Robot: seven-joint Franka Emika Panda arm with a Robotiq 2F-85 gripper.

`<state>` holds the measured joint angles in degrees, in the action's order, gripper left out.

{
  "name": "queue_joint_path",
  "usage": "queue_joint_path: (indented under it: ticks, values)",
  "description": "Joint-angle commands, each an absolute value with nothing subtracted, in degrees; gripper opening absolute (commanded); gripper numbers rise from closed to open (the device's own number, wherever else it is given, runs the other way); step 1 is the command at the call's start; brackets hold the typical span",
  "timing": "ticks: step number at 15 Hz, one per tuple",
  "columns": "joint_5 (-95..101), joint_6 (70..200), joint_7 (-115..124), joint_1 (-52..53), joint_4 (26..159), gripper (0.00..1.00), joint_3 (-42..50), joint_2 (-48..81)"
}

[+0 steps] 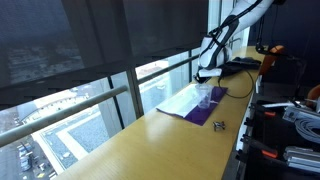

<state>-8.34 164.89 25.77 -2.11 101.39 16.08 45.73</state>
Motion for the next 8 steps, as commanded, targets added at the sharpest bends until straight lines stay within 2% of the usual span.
queue_joint_path:
  ticks: [1,8]
  values:
    - [-6.65,175.67,26.03,3.57,107.88,0.00,21.62,39.97]
    - [-11.38,208.44,24.20,24.42,128.01,0.00,36.09,31.13]
